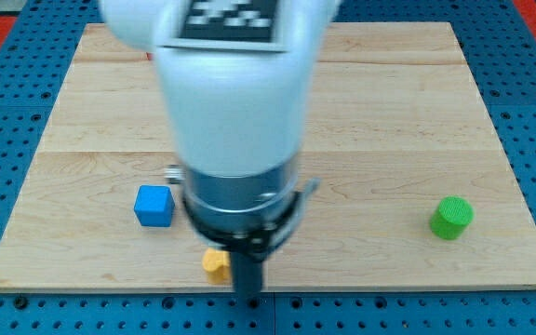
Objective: Move the yellow heart inbetween blue triangle and the yellow hexagon
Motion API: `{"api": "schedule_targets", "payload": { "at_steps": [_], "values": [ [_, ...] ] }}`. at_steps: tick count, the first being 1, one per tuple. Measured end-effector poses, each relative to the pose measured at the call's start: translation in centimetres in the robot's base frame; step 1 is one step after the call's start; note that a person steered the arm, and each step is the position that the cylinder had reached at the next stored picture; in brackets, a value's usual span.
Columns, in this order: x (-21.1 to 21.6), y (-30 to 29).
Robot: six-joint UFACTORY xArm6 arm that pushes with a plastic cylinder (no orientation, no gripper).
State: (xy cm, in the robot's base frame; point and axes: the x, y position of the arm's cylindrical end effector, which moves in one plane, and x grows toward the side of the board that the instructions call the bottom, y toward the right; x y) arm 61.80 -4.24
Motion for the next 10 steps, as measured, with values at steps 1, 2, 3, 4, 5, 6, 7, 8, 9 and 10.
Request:
{"api": "schedule_targets", "payload": {
  "at_steps": [1,2,3,4,5,6,7,8,9,10],
  "values": [
    [-0.2,-4.6],
    [-1.1,-6.4],
    [-1.1,-3.4],
    [-2.0,-2.2],
    [-3.5,-2.2],
    [-4.9,-2.1],
    [-6.5,-2.1],
    [-8.8,-2.1],
    [-10.1,-1.6],
    [-10.1,2.6]
  ]
}}
